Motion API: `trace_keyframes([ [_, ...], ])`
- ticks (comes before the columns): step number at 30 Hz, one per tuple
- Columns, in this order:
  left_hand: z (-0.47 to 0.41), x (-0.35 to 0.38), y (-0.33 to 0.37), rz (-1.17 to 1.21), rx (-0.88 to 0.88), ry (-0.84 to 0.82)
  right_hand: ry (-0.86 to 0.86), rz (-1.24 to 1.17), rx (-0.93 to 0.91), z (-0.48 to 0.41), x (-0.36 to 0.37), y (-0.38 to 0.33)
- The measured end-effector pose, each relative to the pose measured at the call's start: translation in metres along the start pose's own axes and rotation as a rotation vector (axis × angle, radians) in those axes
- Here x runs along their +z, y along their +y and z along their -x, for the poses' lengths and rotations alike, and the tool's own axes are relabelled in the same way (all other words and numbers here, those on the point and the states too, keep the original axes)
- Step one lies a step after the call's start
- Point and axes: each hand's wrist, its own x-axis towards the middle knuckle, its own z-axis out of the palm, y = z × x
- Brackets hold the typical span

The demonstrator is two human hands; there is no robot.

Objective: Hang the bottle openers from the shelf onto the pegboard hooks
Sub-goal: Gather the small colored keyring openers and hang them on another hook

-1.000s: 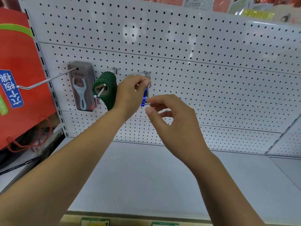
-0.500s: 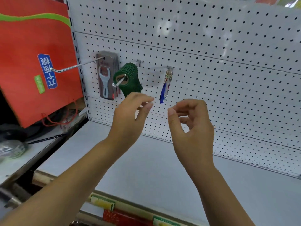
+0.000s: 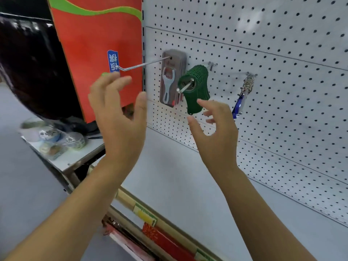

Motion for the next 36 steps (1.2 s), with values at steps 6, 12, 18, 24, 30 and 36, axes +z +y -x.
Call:
trace_keyframes([
  [6,-0.030,0.026,-0.041,0.280,-0.285,-0.040,0.052,0.052,-0.016,-0.035,0.031,0.007],
  [12,-0.040,0.046,-0.065,0.588,-0.290,-0.061,0.248,0.093,0.072,-0.044,0.056,0.013],
  [18,-0.043,0.054,-0.080,0.753,-0.290,-0.145,0.385,0.208,0.076,-0.052,0.074,0.022],
  [24,-0.035,0.064,-0.093,0.848,-0.223,-0.289,0.368,0.197,0.195,-0.069,0.083,0.037],
  [30,-0.041,0.068,-0.104,0.853,-0.125,-0.315,0.255,0.243,0.285,-0.087,0.086,0.057],
  [36,-0.051,0.066,-0.116,0.764,-0.059,-0.280,0.352,0.274,0.313,-0.086,0.093,0.053],
])
